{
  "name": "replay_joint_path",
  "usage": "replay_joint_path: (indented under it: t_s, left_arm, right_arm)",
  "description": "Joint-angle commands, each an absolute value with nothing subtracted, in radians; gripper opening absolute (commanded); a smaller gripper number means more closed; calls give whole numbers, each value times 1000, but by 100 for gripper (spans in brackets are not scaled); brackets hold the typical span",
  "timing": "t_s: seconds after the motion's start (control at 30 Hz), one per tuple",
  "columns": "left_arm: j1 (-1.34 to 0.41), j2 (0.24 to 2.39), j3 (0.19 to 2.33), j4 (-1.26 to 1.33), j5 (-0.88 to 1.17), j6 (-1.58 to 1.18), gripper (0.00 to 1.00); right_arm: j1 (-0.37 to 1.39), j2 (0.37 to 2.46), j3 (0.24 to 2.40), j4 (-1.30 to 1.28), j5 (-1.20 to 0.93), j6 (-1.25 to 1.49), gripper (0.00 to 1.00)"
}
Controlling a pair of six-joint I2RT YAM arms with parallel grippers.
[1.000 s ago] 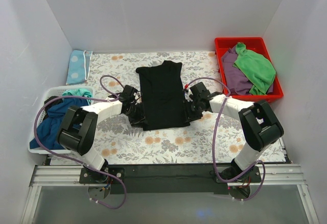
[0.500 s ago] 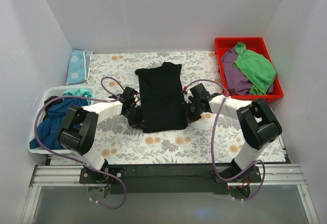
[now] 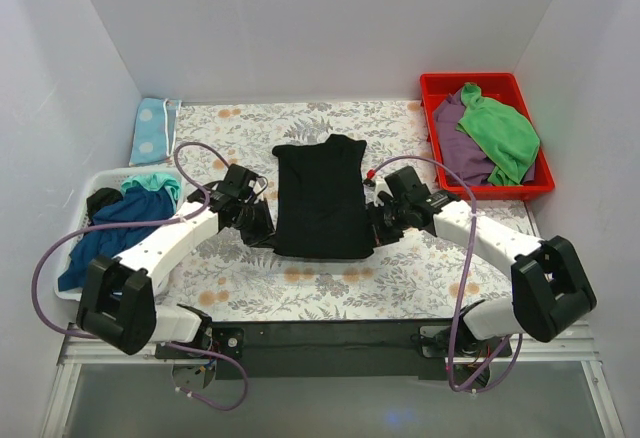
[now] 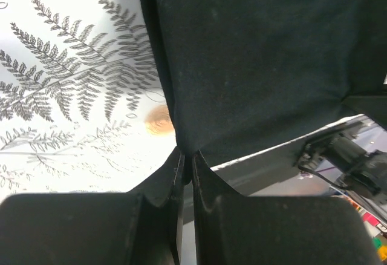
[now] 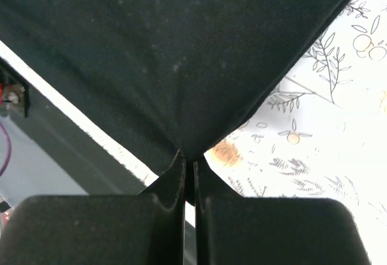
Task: Fold and stack the t-shirts
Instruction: Grab one side of the 2/3 rectangular tshirt with both arms, then fold the long partially folded tshirt into a neat square
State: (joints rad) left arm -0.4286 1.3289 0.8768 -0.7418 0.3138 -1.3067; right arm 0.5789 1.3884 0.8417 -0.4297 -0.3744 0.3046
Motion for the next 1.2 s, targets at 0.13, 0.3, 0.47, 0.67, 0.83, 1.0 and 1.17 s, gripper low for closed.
replay_joint_path:
  t_s: [0.13, 0.3, 0.47, 0.67, 0.83, 1.0, 1.17]
  left_arm:
    - [-425, 1235, 1043, -920, 267, -1327, 0]
    - [-425, 1194, 1046, -976, 255, -1344, 0]
    - [-425, 1170, 879, -948, 328, -1390, 0]
    - [-426, 1152, 914, -979, 287, -1368, 0]
    - [-425, 1193, 1037, -956, 219, -1371, 0]
    - [-426, 1247, 1129, -907, 140, -1416, 0]
    - [-425, 1321, 1232, -850, 36, -1471, 0]
  right_arm:
    - [589, 1299, 962, -584, -385, 321, 1]
    - [591, 1269, 942, -607, -416, 324, 1]
    - [594, 1276, 848, -603, -451, 328, 1]
    - [595, 1256, 885, -612, -439, 337, 1]
    - [595, 1284, 980, -615, -417, 331, 1]
    - [595, 1347, 1089, -611, -370, 305, 1]
    - [584, 1472, 1253, -604, -322, 269, 1]
